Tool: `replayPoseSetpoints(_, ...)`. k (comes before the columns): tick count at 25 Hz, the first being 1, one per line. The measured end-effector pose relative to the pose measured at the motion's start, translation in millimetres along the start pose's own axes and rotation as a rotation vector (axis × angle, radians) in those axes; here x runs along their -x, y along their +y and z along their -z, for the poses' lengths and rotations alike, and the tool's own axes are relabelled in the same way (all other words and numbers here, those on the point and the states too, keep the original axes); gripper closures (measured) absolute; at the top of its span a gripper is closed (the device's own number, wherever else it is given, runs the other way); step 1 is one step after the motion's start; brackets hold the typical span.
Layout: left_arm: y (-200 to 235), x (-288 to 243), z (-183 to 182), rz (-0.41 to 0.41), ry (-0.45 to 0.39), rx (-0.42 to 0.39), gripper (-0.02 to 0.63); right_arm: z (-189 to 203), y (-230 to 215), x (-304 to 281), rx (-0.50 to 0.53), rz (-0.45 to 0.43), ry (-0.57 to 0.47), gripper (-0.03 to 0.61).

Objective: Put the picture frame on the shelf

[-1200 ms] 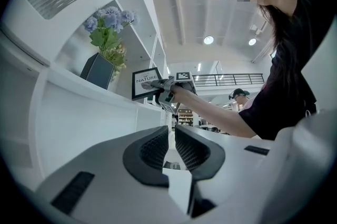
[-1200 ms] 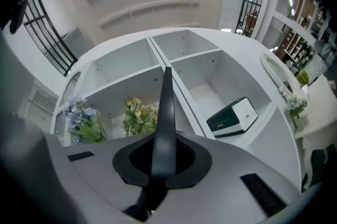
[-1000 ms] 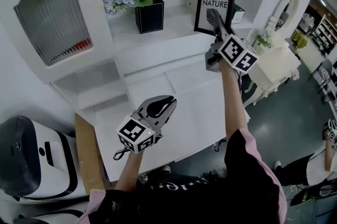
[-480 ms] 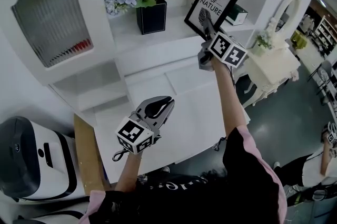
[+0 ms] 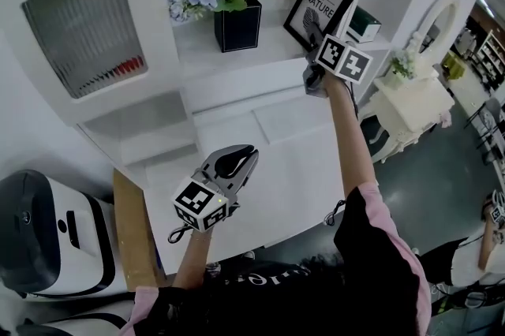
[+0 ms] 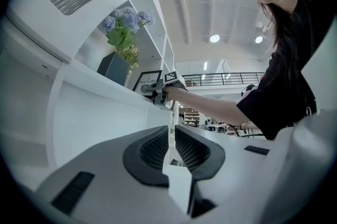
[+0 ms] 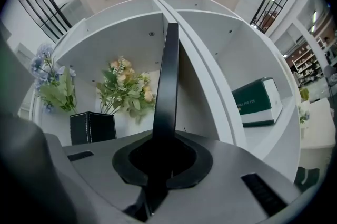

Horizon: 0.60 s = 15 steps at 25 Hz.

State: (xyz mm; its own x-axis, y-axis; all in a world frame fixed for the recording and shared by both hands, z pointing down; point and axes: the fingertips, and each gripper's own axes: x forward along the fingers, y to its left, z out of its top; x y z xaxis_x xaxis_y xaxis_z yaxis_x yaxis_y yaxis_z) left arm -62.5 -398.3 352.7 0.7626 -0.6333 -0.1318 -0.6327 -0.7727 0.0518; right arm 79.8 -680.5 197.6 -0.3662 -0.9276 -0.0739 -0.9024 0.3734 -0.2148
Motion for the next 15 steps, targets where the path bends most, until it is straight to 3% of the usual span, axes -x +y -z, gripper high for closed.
replayPoseSetpoints(15, 2, 1, 6, 0.001, 0.001, 0.024, 0.565, 6, 1, 7, 0.012, -0.049, 0.023, 0.518)
